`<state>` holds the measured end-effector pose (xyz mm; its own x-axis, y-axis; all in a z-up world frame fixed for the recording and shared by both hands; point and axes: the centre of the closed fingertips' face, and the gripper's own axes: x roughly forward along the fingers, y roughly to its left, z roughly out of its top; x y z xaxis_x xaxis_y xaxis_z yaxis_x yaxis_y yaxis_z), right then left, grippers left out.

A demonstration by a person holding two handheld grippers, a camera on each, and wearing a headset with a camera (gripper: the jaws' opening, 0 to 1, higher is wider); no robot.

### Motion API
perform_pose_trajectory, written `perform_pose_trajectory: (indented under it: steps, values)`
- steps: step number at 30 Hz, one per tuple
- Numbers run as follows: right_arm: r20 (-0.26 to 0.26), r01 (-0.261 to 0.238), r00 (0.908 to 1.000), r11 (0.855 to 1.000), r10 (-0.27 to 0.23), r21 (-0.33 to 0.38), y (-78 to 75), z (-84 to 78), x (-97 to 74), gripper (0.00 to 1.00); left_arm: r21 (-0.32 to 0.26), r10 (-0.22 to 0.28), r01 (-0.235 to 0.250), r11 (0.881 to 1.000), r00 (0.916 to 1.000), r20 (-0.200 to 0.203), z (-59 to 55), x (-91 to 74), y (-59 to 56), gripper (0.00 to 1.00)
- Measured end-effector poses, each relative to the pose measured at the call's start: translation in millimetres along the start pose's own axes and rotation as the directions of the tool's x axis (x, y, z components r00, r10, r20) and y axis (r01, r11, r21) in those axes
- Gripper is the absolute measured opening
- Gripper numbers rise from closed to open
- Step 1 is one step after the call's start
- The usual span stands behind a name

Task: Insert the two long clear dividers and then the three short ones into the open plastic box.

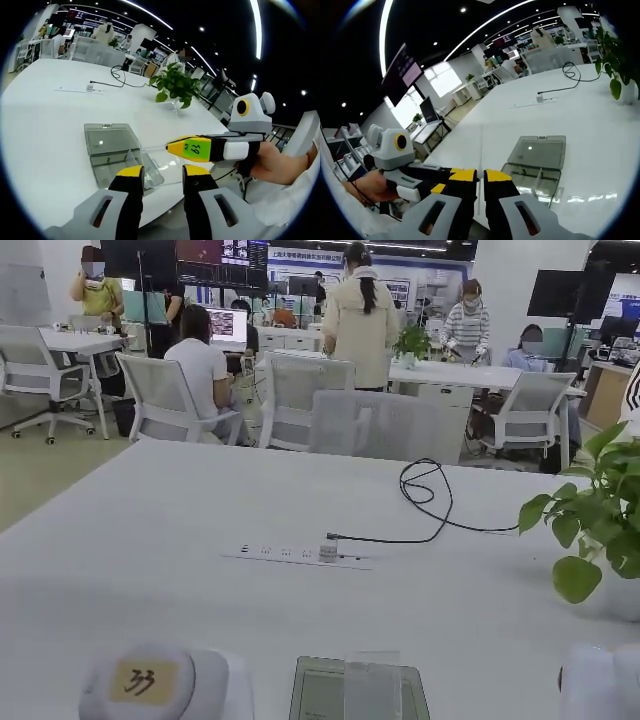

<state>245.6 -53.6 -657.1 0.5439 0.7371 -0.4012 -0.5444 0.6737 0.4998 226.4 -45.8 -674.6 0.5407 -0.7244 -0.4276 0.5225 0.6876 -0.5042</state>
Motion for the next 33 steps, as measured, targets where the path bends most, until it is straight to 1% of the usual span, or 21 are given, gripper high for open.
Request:
perform_pose_trajectory:
  steps: [2, 5, 7, 9, 11, 13, 18, 22, 24, 26, 27, 28, 29, 30, 31, 32, 33]
  values:
    - [0.001, 0.004, 1.0, 1.0, -0.004, -0.002, -0.6, 0.7, 0.1, 0.07, -0.015, -0.009, 0.009, 1.0, 0.9999, 0.008, 1.3, 0.2, -1.1, 0.3]
    - [-0.006, 0.005, 1.0, 1.0, -0.005, 0.004, -1.7, 0.6, 1.3, 0.07, 0.005, -0.01, 0.01, 1.0, 0.9999, -0.003, 0.0, 0.9, -1.9, 0.31]
    - [-0.012, 0.009, 0.9999, 1.0, -0.009, 0.011, -2.5, -0.1, 2.3, 0.07, 0.005, -0.014, 0.014, 1.0, 0.9999, -0.006, -0.7, 1.3, -2.0, 0.33]
    - [-0.019, 0.009, 0.9998, 1.0, -0.009, 0.015, -2.8, -0.7, 3.4, 0.07, 0.025, -0.018, 0.018, 1.0, 0.9998, -0.013, -2.5, 1.3, -2.3, 0.34]
    - [-0.02, 0.009, 0.9998, 1.0, -0.009, 0.02, -2.1, -0.2, 3.8, 0.07, 0.026, -0.022, 0.022, 0.999, 0.9997, -0.01, -2.4, 0.3, -1.9, 0.34]
    - [-0.02, 0.013, 0.9997, 1.0, -0.012, 0.023, -2.2, 2.4, 4.1, 0.07, 0.04, -0.036, 0.036, 0.999, 0.9993, -0.01, -2.4, -2.0, -2.1, 0.35]
    - [-0.029, 0.032, 0.9991, 0.999, -0.032, 0.024, -6.9, 9.1, 5.4, 0.07, 0.079, -0.049, 0.05, 0.996, 0.9987, -0.017, -5.0, -9.3, 3.3, 0.38]
    - [-0.043, 0.055, 0.9976, 0.998, -0.054, 0.036, -12.1, 11.9, 8.0, 0.07, 0.12, -0.061, 0.063, 0.991, 0.9979, -0.022, -7.5, -14.3, 8.6, 0.44]
    - [-0.057, 0.07, 0.9961, 0.997, -0.068, 0.041, -15.1, 12.5, 11.0, 0.07, 0.163, -0.074, 0.078, 0.984, 0.9969, -0.027, -9.4, -17.1, 11.2, 0.48]
    - [-0.076, 0.081, 0.9942, 0.996, -0.077, 0.049, -17.7, 11.6, 15.0, 0.07, 0.198, -0.08, 0.083, 0.977, 0.9966, -0.022, -10.1, -19.5, 14.9, 0.52]
    - [-0.089, 0.089, 0.9924, 0.995, -0.085, 0.051, -19.3, 10.1, 17.8, 0.07, 0.233, -0.095, 0.098, 0.967, 0.9952, -0.025, -10.8, -21.1, 15.7, 0.54]
    - [-0.101, 0.098, 0.9906, 0.994, -0.092, 0.053, -20.9, 8.9, 19.5, 0.07, 0.255, -0.109, 0.114, 0.96, 0.9935, -0.033, -12.5, -22.2, 15.6, 0.58]
    - [-0.128, 0.106, 0.987, 0.992, -0.097, 0.062, -22.6, 5.5, 22.2, 0.07, 0.277, -0.107, 0.113, 0.954, 0.9935, -0.037, -13.9, -23.8, 19.1, 0.61]
    - [-0.136, 0.106, 0.986, 0.992, -0.096, 0.07, -23.2, 4.8, 24.7, 0.07, 0.309, -0.114, 0.119, 0.944, 0.9929, -0.035, -13.8, -24.8, 20.9, 0.64]
    - [-0.143, 0.11, 0.9848, 0.991, -0.099, 0.073, -24.0, 4.5, 26.5, 0.07, 0.328, -0.126, 0.133, 0.935, 0.9912, -0.042, -15.4, -26.2, 20.9, 0.68]
    - [-0.167, 0.119, 0.9804, 0.99, -0.105, 0.075, -25.2, 1.6, 29.0, 0.07, 0.351, -0.133, 0.145, 0.925, 0.9894, -0.057, -18.4, -28.0, 22.6, 0.72]
    - [-0.174, 0.122, 0.9789, 0.989, -0.107, 0.083, -26.0, 0.9, 31.0, 0.07, 0.363, -0.132, 0.149, 0.92, 0.9887, -0.071, -21.1, -28.9, 25.0, 0.75]
